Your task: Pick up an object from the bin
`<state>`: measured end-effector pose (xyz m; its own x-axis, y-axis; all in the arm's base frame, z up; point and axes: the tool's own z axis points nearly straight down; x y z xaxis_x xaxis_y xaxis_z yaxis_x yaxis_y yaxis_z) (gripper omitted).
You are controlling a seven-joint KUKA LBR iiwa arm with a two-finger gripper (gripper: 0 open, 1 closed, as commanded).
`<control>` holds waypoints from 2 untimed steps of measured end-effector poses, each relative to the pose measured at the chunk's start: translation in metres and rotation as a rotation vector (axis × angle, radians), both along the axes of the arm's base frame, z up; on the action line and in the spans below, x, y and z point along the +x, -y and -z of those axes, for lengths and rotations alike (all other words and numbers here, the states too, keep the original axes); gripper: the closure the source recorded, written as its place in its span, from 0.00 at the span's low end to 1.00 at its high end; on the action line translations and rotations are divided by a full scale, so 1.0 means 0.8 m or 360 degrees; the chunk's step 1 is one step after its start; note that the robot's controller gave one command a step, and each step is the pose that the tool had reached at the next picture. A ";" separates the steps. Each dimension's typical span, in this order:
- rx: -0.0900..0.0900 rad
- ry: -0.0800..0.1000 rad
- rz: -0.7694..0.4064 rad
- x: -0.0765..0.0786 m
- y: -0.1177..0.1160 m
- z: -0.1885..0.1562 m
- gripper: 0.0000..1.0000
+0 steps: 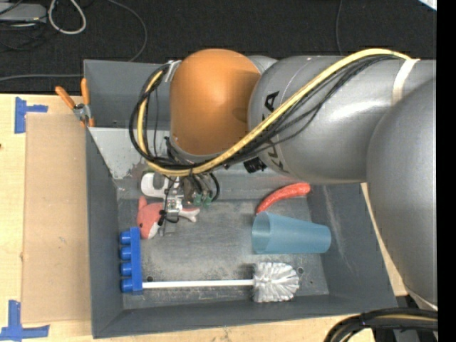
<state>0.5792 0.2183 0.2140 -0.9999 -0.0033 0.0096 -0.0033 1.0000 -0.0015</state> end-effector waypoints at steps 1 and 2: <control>0.0002 0.0013 0.0009 0.003 0.002 -0.006 0.00; -0.0001 0.0010 0.0370 0.032 0.035 0.117 0.00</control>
Offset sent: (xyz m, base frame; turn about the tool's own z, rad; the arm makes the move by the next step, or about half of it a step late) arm 0.0374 -0.0419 -0.1440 0.3470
